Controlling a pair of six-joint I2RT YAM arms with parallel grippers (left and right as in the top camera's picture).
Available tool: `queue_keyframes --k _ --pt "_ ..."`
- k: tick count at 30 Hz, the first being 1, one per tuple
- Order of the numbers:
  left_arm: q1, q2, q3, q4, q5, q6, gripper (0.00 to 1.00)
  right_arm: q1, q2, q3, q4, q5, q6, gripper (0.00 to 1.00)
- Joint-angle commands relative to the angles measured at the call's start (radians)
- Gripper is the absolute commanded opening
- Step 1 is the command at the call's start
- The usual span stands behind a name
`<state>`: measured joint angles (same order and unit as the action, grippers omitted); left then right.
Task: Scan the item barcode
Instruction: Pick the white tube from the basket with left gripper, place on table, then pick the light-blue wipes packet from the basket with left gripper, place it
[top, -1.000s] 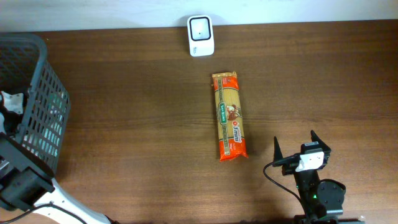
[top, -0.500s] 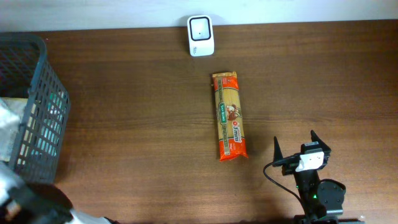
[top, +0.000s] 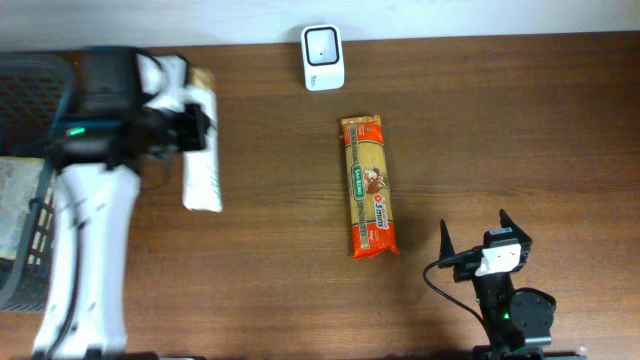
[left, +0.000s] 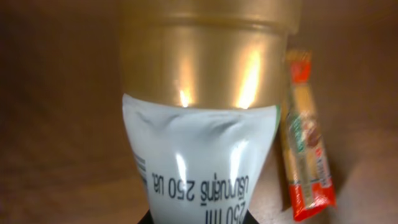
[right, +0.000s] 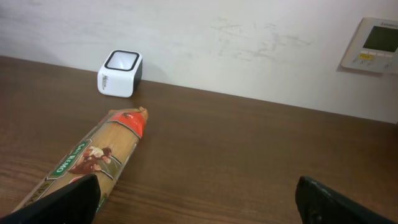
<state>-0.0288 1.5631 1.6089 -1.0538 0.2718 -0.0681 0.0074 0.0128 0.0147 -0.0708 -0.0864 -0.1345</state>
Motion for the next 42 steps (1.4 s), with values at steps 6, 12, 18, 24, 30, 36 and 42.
queue_keyframes --k 6,12,18,24,30,36,42 --pt "-0.145 0.149 -0.405 0.377 -0.034 -0.224 0.0 -0.001 -0.006 -0.009 0.0 0.005 0.0 0.99" --pt "-0.214 0.274 -0.44 0.515 -0.063 -0.234 0.41 -0.001 -0.006 -0.009 0.0 0.005 0.0 0.99" --pt "-0.198 0.23 -0.375 0.521 -0.059 -0.232 0.66 -0.001 -0.006 -0.009 0.0 0.005 0.0 0.99" --pt "-0.058 -0.011 -0.182 0.49 -0.067 -0.11 0.79 -0.001 -0.006 -0.009 0.0 0.005 0.0 0.99" --pt "0.323 -0.261 -0.146 0.488 -0.39 -0.068 0.89 -0.001 -0.006 -0.009 0.0 0.005 0.0 0.99" --pt "0.613 -0.204 -0.148 0.452 -0.425 -0.031 0.88 -0.001 -0.006 -0.009 0.0 0.005 0.0 0.99" --pt "0.694 0.005 -0.15 0.42 -0.362 0.22 0.86 -0.001 -0.006 -0.009 0.0 0.005 0.0 0.99"
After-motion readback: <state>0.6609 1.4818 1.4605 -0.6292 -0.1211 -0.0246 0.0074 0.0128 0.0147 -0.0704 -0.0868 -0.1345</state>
